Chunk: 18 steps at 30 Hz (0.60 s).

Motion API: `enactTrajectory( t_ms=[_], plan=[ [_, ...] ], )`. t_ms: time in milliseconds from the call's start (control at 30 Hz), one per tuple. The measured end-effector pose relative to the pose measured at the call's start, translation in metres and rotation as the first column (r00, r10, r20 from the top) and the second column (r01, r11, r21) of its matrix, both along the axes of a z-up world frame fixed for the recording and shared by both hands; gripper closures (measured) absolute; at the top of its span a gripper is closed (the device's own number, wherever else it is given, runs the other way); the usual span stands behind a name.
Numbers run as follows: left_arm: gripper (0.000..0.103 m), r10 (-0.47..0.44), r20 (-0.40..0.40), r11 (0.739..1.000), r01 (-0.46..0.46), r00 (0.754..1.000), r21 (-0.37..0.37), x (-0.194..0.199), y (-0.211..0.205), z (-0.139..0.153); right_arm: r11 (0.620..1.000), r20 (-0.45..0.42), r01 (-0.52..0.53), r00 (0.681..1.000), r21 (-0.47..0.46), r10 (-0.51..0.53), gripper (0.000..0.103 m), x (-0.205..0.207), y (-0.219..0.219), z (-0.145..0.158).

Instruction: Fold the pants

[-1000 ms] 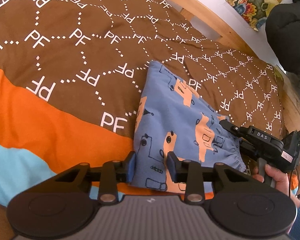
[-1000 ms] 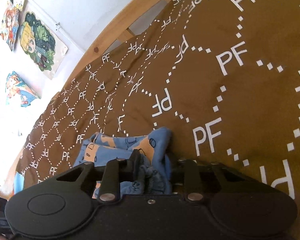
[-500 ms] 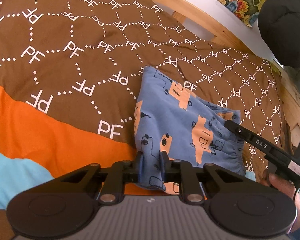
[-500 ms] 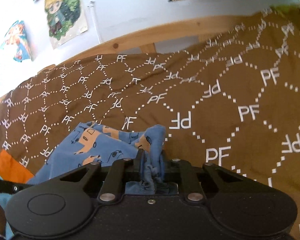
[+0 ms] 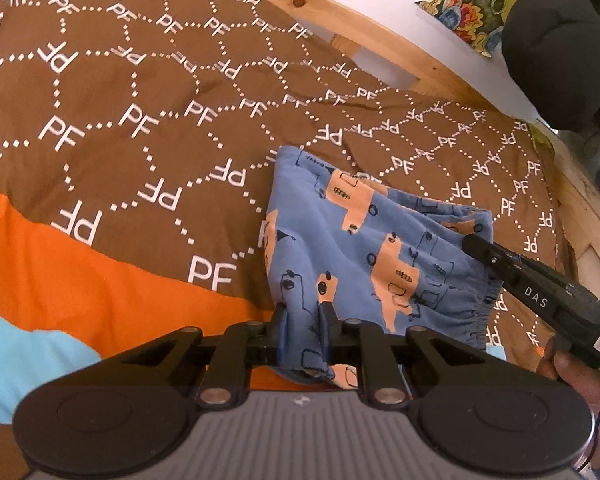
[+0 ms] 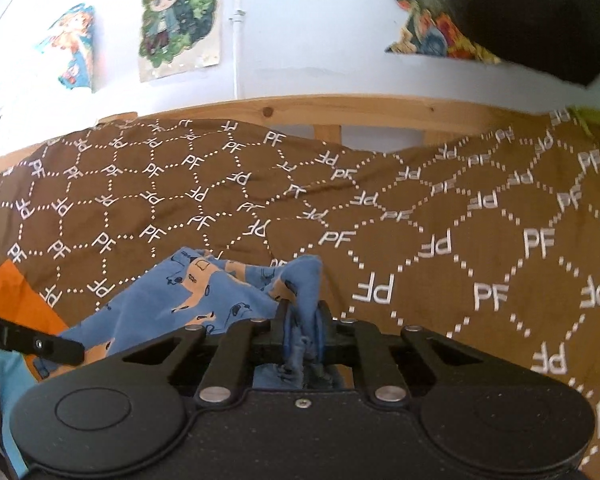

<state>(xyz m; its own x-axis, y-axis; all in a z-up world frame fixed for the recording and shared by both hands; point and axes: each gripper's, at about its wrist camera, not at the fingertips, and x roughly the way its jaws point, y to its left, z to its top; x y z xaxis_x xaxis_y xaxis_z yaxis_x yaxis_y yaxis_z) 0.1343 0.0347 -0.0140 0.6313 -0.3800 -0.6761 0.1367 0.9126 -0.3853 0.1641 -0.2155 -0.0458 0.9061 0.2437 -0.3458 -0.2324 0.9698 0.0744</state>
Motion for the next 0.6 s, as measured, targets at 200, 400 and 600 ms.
enactTrajectory(
  t_ms=[200, 400, 600],
  plan=[
    [0.086, -0.009, 0.034, 1.000, 0.009, 0.999, -0.003, -0.002, -0.002, 0.005, 0.998, 0.022, -0.015, 1.000, -0.060, 0.017, 0.094, -0.006, 0.008, 0.011],
    [0.087, -0.010, 0.040, 1.000, 0.011, 0.999, -0.018, -0.001, 0.003, 0.005, 0.997, 0.027, -0.021, 0.999, -0.075, 0.023, 0.095, -0.008, 0.010, 0.017],
    [0.087, -0.005, 0.062, 0.999, 0.007, 0.998, -0.034, -0.002, 0.006, 0.007, 0.996, 0.031, -0.032, 0.999, -0.085, 0.035, 0.095, 0.000, 0.011, 0.029]
  ],
)
